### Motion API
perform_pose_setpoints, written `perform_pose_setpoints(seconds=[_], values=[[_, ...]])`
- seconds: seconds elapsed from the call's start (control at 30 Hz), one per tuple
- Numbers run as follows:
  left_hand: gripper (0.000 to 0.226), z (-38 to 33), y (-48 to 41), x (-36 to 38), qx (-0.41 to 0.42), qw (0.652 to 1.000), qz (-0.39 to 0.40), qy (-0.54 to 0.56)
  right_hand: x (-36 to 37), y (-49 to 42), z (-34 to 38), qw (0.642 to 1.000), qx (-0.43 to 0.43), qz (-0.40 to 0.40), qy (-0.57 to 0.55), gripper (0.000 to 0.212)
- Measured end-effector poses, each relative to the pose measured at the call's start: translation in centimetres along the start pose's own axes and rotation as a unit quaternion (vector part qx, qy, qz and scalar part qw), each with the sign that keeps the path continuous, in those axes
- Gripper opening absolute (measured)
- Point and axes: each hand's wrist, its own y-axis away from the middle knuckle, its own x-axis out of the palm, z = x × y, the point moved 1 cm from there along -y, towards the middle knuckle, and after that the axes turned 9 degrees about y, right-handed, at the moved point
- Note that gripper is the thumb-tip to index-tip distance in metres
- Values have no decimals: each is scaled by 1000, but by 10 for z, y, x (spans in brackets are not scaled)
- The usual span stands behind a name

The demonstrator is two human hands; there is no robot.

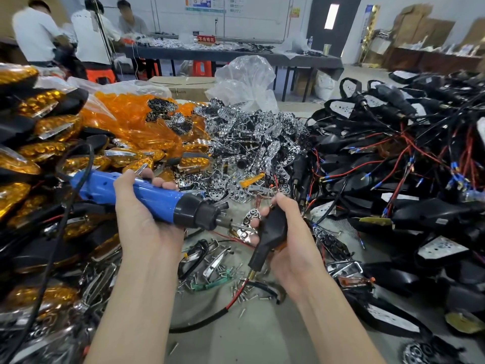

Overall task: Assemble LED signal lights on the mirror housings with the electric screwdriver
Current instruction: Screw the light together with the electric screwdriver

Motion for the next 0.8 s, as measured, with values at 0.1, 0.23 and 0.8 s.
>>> perform_pose_setpoints(seconds=[0.1, 0.23, 0.8], values=[[16, -1, 0, -1, -2, 1000, 3, 4, 0, -1, -1, 1000, 6, -19, -13, 35], [16, 0, 0, -2, -5, 1000, 7, -2, 0, -2, -3, 999, 16, -40, -16, 36], [16, -2, -1, -3, -9, 1000, -6, -1, -3, -4, 2, 990, 39, -77, -107, 28]])
